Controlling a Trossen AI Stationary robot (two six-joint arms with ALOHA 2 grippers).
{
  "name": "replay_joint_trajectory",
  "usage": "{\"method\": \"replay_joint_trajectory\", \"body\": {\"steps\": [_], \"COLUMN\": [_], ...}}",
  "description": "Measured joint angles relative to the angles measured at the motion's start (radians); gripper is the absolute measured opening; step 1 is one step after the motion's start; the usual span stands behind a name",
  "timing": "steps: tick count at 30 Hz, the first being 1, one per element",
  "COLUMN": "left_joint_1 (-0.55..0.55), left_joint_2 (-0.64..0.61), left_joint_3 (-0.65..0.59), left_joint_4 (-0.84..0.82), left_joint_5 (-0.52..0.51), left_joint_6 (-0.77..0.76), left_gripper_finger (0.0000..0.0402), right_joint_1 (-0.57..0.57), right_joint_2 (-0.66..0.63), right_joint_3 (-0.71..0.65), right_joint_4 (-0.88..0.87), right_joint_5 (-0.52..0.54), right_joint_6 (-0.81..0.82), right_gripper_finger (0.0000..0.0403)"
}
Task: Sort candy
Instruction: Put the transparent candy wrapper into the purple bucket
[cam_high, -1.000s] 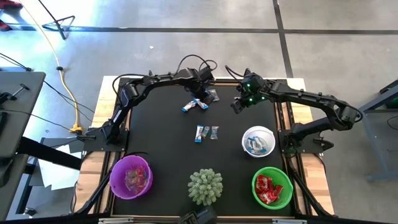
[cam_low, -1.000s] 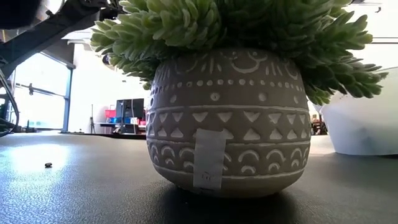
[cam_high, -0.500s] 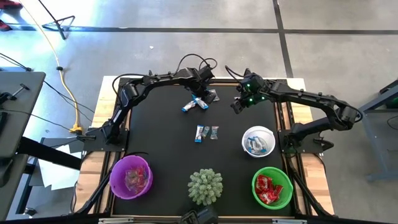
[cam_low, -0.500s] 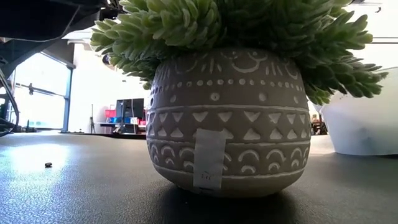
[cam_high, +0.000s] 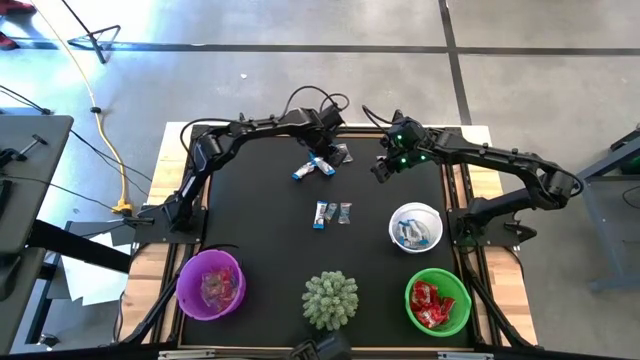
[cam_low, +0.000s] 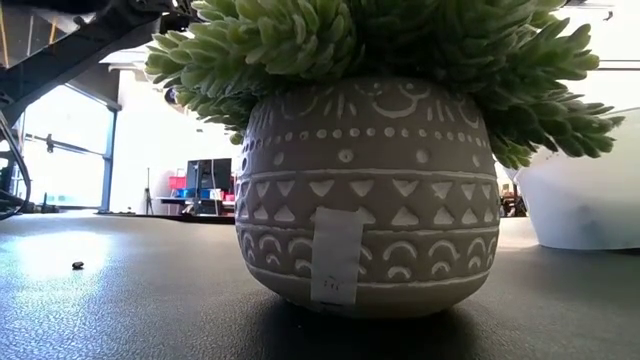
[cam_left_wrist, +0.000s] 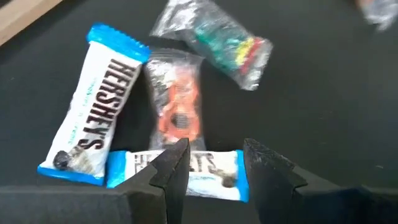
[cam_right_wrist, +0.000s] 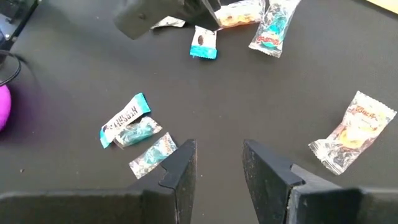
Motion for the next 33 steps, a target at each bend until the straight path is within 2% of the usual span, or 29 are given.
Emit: {"method": "replay_joint_trajectory", "body": {"steps": [6,14,22,25,27,33], "left_joint_1": [-0.013,-0.037,-0.072,-0.094,-0.11,-0.135], "left_joint_2": [-0.006,-0.007,-0.006,-0.006,-0.016,-0.078], "left_joint_3": [0.088,0.203,0.26,0.284,0.295,0.302], "left_joint_4": [-0.027,-0.259,-0.482,-0.532,-0.539,-0.562], "left_joint_5": [0.101,0.099,0.094,0.059,0.0,-0.12], "left_joint_6": [0.005,0.078,0.121,0.162,0.184,0.185], "left_gripper_finger": [0.0135,0.0135,0.0132,0.0131,0.0131,0.0131], "right_joint_1": [0.0,0.0,0.0,0.0,0.001,-0.005], "right_joint_2": [0.004,0.115,0.286,0.323,0.337,0.341], "right_joint_3": [0.0,0.0,0.0,0.0,0.0,0.0], "right_joint_4": [0.068,0.19,0.407,0.456,0.475,0.481], "right_joint_5": [-0.002,-0.076,-0.056,-0.054,-0.04,0.071], "right_joint_6": [-0.031,0.021,0.005,0.005,0.004,-0.005], "right_gripper_finger": [0.0124,0.0124,0.0124,0.0124,0.0124,0.0124]}}
